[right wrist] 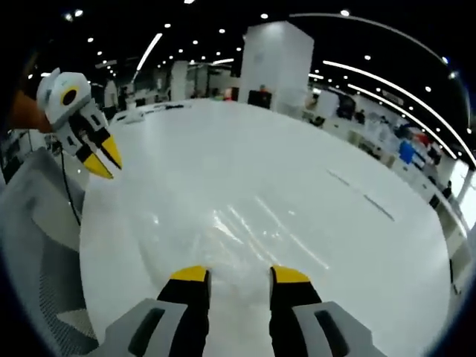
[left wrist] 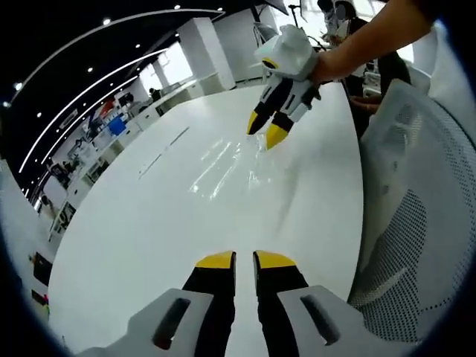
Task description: Open the resealable bag by pulling the two sides of the seal apart until the entire bag opening is separated and visibly accessible.
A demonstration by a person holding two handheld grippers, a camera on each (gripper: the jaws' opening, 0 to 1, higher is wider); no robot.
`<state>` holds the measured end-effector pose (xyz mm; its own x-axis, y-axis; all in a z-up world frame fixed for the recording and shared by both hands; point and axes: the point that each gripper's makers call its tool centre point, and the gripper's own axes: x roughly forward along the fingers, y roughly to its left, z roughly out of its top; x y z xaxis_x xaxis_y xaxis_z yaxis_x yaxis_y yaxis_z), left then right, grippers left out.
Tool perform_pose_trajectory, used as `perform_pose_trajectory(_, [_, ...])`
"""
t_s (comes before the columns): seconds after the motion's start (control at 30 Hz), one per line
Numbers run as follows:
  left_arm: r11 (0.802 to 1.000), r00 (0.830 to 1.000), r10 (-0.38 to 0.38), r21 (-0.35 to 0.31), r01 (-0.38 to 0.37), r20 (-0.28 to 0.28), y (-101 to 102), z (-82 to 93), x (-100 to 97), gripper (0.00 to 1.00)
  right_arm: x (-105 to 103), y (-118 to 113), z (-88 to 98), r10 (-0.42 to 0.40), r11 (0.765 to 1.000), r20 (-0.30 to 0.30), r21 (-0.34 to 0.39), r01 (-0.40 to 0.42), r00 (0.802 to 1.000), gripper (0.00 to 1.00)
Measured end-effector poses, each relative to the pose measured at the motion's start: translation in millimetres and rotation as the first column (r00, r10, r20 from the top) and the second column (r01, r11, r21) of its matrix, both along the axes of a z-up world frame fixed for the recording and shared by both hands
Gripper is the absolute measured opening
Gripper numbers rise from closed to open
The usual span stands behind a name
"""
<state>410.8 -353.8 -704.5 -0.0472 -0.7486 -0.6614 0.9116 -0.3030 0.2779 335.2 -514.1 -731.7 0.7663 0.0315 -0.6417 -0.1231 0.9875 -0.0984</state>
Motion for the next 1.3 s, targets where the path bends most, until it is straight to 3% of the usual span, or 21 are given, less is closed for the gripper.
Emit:
perform_pose_trajectory(0.33, [1.000, 1.000, 0.018, -0.003, -0.018, -0.025, -4, -0.7, -0.6, 0.09, -16, 11, 10.3, -0.058, 0.995, 0.059, 0.083, 0.053, 0.997, 0.48])
perform_pose_trajectory(0.5, [0.999, 0.998, 0.044, -0.010, -0.044, -0.035, -3, 0.5, 1.3, 0.16, -19, 13, 16.4, -0.101, 0.987, 0.088, 0.131, 0.089, 0.991, 0.60])
perform_pose_trajectory(0.63, [0.995, 0.993, 0.100, -0.009, -0.101, -0.059, 3, 0.7, 7.1, 0.29, -20, 16, 20.8, -0.128, 0.981, 0.110, 0.161, 0.110, 0.986, 0.67])
perform_pose_trajectory(0.8, [0.985, 0.981, 0.171, -0.009, -0.173, -0.091, 11, 0.1, 14.3, 0.55, -23, 25, 21.6, -0.146, 0.975, 0.125, 0.189, 0.121, 0.981, 0.75])
perform_pose_trajectory(0.97, [0.978, 0.973, 0.207, -0.011, -0.210, -0.103, 18, 2.0, 20.8, 0.66, -27, 34, 20.3, -0.156, 0.969, 0.127, 0.213, 0.127, 0.980, 0.82])
perform_pose_trajectory(1.17, [0.968, 0.953, 0.247, -0.005, -0.252, -0.174, 25, 2.6, 16.5, 0.87, -32, 41, 23.4, -0.171, 0.963, 0.137, 0.231, 0.136, 0.976, 0.90])
perform_pose_trajectory(1.3, [0.966, 0.952, 0.251, -0.011, -0.257, -0.176, 29, 3.5, 12.2, 0.90, -35, 44, 24.2, -0.169, 0.963, 0.144, 0.236, 0.132, 0.975, 0.93])
